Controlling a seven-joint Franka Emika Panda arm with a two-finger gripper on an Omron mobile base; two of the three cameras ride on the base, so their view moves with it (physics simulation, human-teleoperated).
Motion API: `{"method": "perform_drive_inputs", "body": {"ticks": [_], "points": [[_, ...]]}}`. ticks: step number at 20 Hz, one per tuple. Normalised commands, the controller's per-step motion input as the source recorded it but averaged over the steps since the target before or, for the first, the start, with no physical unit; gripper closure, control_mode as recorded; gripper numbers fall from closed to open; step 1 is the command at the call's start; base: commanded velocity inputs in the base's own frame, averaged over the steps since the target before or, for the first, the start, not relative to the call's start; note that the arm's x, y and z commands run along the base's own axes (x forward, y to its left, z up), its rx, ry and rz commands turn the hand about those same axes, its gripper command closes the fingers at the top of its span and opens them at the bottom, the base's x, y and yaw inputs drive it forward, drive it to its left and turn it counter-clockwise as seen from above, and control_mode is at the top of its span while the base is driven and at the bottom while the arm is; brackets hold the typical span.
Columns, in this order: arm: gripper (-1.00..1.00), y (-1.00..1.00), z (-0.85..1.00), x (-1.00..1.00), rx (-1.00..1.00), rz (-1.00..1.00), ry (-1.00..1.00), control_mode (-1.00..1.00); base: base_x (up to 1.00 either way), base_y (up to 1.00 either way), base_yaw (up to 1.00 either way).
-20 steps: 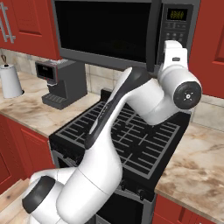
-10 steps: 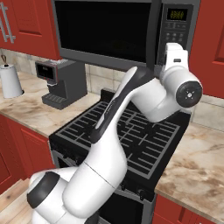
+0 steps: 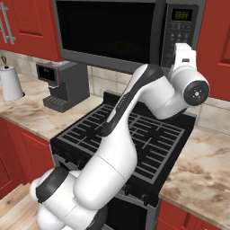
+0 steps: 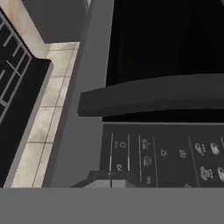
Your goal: Place the tupperware containing the shrimp and broccoli meal in the microwave. Close the microwave door and press the start button to reheat the meal.
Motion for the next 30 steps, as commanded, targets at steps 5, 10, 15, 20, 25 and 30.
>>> {"method": "perform_drive_inputs", "body": {"ticks": [5,10,15,20,25,30], "points": [[1.00,-0.20,0.00,0.24,0.00,0.00,0.00,-1.00,0.00,0.00,0.00],[1.00,-0.18,0.00,0.24,0.00,0.00,0.00,-1.00,0.00,0.00,0.00],[1.00,-0.16,0.00,0.25,0.00,0.00,0.00,-1.00,0.00,0.00,0.00],[1.00,-0.10,-0.03,0.26,0.00,0.00,0.00,-1.00,0.00,0.00,0.00],[1.00,-0.01,-0.18,0.30,0.00,0.00,-0.01,-1.00,0.00,0.00,0.00],[1.00,0.09,-0.42,0.24,-0.05,-0.10,-0.10,-1.00,0.00,0.00,0.00]]}}
